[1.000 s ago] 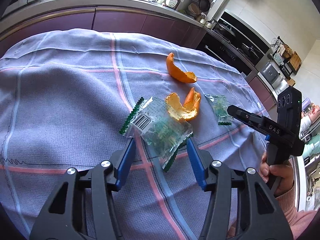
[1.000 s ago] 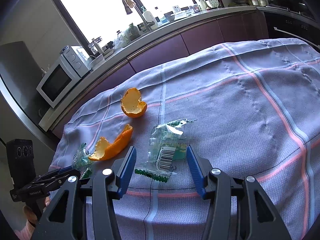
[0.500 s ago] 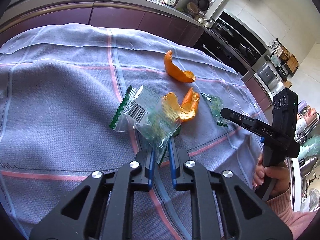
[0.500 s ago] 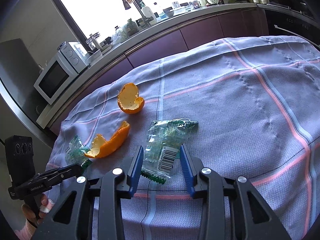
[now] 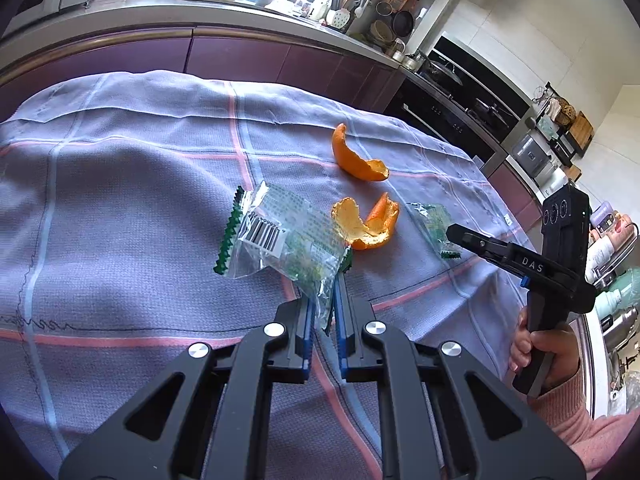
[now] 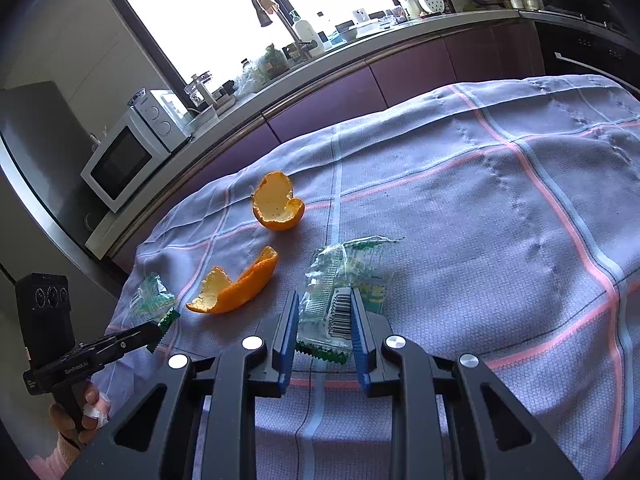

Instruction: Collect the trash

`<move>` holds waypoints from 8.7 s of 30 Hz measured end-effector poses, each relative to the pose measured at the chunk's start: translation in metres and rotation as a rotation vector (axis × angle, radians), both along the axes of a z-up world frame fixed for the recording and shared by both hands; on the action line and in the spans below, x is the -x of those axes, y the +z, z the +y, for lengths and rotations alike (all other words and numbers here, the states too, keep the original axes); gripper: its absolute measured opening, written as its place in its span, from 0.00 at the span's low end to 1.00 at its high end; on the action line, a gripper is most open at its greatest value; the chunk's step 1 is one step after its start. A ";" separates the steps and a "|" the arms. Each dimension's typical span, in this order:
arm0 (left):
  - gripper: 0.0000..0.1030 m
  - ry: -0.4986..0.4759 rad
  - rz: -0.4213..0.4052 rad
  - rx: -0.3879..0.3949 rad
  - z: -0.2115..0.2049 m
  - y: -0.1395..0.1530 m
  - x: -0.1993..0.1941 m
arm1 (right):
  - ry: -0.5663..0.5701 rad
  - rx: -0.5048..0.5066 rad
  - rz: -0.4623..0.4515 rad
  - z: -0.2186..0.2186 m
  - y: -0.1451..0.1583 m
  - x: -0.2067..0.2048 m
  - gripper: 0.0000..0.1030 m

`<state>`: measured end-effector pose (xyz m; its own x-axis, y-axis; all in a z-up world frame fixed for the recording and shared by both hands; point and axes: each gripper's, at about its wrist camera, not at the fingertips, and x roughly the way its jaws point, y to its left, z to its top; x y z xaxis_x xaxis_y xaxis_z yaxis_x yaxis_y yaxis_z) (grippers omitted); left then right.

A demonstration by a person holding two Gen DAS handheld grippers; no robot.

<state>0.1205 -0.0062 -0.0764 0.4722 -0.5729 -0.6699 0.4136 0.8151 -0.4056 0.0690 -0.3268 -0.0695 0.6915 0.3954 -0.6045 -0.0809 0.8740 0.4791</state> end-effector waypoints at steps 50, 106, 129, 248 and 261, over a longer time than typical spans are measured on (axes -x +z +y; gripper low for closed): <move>0.09 0.100 -0.192 -0.038 0.090 0.064 0.078 | 0.314 -0.032 -0.165 0.130 0.051 0.010 0.22; 0.09 0.312 -0.226 -0.060 0.172 0.087 0.121 | 0.545 -0.035 -0.192 0.235 0.069 0.001 0.22; 0.09 0.439 -0.214 -0.082 0.220 0.085 0.134 | 0.672 -0.038 -0.187 0.293 0.074 -0.002 0.22; 0.09 0.720 -0.078 -0.174 0.335 0.030 0.117 | 0.926 0.102 -0.063 0.475 0.047 -0.034 0.22; 0.09 0.727 -0.027 -0.180 0.341 0.012 0.103 | 0.938 0.138 -0.026 0.497 0.033 -0.040 0.22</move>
